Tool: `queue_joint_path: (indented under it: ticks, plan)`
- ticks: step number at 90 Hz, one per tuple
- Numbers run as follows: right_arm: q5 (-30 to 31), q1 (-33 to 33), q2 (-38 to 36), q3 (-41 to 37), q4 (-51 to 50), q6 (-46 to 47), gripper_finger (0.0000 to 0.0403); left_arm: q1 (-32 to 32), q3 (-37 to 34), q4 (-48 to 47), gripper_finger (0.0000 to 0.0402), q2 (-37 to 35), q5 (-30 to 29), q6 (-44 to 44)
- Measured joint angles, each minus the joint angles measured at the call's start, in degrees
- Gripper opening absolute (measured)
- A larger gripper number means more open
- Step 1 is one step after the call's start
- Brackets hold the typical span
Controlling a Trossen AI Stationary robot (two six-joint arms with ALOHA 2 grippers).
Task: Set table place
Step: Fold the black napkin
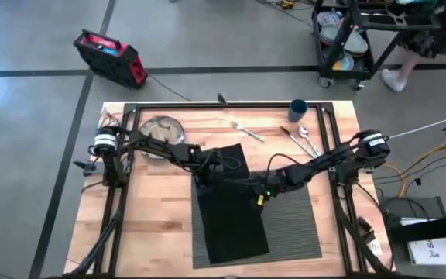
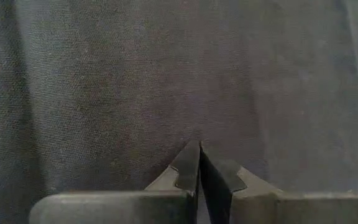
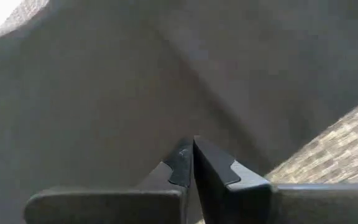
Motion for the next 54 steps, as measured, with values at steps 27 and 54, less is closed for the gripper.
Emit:
queue_joint_path:
  ticks: [27, 54]
  plan:
    - [0.06, 3.43, 3.59, 0.17, 2.25, 3.12, 0.0000, 0.03, -0.04, 0.57, 0.0000, 0.00, 0.27, 0.19]
    - [0.35, -1.85, 5.66, 0.11, 6.69, 1.16, 0.0000, -0.30, -0.25, 0.59, 0.0000, 0.00, 9.98, 0.91]
